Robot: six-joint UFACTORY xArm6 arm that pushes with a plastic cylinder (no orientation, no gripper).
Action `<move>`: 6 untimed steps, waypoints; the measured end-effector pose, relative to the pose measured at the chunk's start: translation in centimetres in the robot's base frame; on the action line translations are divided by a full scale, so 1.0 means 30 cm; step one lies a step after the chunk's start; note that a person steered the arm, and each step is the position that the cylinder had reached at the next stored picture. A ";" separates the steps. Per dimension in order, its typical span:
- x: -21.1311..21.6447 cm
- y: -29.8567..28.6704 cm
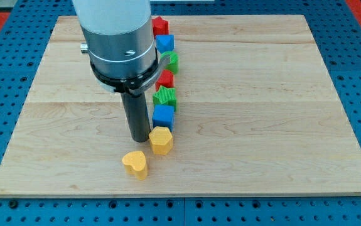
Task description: Place the yellow heart below the yellow hexagon
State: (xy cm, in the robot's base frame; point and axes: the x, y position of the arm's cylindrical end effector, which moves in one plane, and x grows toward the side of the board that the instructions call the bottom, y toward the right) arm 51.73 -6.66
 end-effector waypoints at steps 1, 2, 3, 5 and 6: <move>-0.019 -0.090; 0.007 -0.167; 0.050 -0.268; 0.232 -0.202; 0.226 -0.100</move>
